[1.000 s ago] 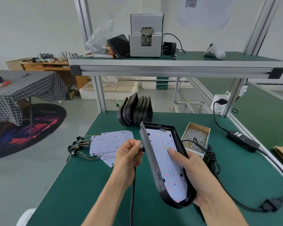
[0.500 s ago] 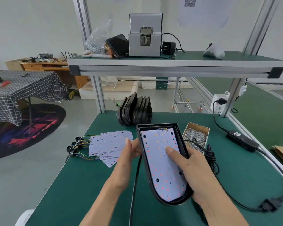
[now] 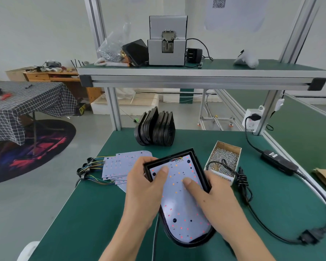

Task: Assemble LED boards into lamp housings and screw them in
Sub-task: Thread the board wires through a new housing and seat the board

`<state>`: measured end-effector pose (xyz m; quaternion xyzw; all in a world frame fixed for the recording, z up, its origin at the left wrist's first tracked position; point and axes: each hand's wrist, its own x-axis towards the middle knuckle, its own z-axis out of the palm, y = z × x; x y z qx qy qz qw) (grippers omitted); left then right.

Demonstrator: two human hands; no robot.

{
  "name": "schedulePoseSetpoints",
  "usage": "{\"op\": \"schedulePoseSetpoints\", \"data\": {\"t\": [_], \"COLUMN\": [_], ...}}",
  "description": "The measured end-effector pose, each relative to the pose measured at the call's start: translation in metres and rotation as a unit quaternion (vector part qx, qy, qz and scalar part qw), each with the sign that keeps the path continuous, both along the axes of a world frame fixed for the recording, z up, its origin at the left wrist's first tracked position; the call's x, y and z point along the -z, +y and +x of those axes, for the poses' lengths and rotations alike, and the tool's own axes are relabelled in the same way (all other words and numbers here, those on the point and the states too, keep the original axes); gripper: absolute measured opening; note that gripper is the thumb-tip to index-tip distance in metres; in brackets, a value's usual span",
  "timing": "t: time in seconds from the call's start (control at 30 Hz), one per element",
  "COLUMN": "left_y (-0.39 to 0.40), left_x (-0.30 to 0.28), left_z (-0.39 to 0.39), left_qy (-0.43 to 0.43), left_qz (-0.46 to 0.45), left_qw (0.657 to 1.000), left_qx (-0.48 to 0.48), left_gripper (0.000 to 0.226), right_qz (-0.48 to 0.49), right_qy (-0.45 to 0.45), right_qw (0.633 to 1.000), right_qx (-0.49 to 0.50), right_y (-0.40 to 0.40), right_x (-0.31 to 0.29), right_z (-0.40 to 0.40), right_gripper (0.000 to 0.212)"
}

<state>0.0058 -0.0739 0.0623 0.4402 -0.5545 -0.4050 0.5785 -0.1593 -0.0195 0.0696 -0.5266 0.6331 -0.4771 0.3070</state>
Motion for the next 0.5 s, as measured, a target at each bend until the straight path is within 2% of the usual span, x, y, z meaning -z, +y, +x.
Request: {"op": "schedulePoseSetpoints", "data": {"t": [0.1, 0.23, 0.37, 0.5], "left_y": [0.004, 0.01, 0.012, 0.014], "left_x": [0.0, -0.001, 0.0, -0.001], "left_z": [0.0, -0.005, -0.005, -0.004], "left_qy": [-0.029, -0.03, -0.048, -0.042], "left_qz": [-0.023, -0.014, -0.028, -0.026], "left_qw": [0.999, 0.999, 0.998, 0.998], "left_qx": [-0.016, 0.004, -0.011, -0.024], "left_gripper": [0.023, 0.014, 0.022, 0.012], "right_qz": [-0.009, -0.075, -0.089, -0.099], "right_qy": [0.037, 0.051, 0.075, 0.096], "right_qw": [0.999, 0.995, 0.993, 0.99], "right_qx": [-0.003, 0.04, 0.032, 0.037], "right_y": [-0.002, -0.01, -0.015, -0.015], "right_x": [-0.004, -0.009, -0.009, -0.006], "right_z": [-0.003, -0.003, -0.005, -0.003], "right_gripper": [0.06, 0.055, 0.051, 0.051]}}
